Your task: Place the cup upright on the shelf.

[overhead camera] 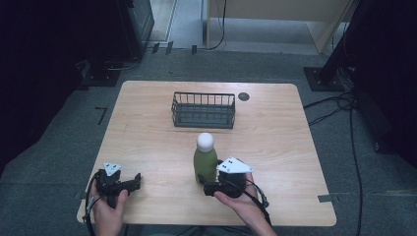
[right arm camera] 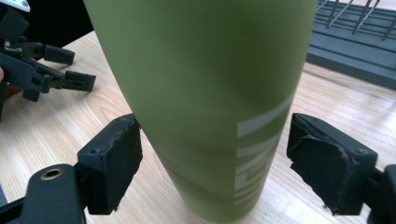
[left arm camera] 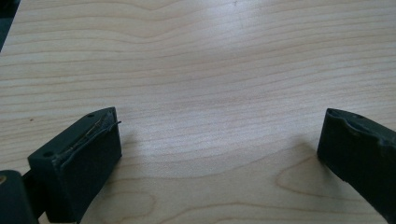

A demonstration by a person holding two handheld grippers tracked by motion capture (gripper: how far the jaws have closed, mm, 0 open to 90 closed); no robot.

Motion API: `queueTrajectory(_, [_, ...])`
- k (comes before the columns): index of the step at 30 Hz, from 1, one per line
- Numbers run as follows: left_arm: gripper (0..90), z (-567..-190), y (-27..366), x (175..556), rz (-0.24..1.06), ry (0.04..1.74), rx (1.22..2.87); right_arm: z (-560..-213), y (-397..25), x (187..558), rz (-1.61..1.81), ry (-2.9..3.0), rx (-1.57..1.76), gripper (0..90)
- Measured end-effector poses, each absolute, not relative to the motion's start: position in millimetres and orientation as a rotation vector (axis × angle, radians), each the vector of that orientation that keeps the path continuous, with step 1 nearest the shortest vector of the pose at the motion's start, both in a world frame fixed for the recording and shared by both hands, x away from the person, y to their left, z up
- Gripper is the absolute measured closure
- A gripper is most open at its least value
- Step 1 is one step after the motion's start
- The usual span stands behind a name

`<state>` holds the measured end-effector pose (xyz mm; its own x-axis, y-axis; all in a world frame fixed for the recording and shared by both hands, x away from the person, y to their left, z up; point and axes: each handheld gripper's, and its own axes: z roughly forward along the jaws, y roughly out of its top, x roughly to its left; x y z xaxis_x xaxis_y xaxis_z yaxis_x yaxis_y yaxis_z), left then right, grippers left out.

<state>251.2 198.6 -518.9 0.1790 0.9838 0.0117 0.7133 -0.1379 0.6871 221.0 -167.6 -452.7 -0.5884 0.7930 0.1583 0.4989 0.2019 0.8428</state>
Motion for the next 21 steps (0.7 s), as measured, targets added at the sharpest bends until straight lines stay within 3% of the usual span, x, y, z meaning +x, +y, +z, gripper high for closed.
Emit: queueTrajectory(21, [0.0, -519, 199, 251, 0.647, 1.59, 1.918, -449, -155, 231, 1.342, 2.147, 1.218, 16.9])
